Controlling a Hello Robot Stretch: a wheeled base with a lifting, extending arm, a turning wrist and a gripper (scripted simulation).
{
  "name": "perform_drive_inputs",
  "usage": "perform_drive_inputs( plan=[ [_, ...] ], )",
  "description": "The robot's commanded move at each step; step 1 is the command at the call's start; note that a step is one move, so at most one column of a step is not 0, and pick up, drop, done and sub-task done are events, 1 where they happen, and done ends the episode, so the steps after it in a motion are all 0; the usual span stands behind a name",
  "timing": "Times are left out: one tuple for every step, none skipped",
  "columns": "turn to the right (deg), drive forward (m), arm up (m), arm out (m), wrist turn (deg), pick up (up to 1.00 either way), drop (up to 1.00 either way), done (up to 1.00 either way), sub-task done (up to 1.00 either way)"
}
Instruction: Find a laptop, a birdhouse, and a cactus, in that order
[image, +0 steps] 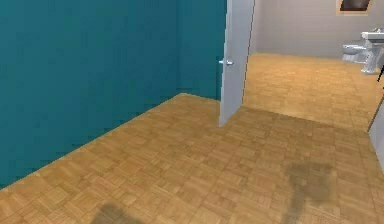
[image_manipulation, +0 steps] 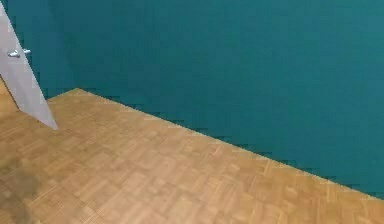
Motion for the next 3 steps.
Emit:
perform_drive_inputs(
  plan=[
    [-15.0, 0.0, 0.0, 0.0, 0.0, 0.0, 0.0, 0.0, 0.0],
    [0.0, 0.55, 0.0, 0.0, 0.0, 0.0, 0.0, 0.0, 0.0],
    [-39.0, 0.0, 0.0, 0.0, 0.0, 0.0, 0.0, 0.0, 0.0]
  ],
)
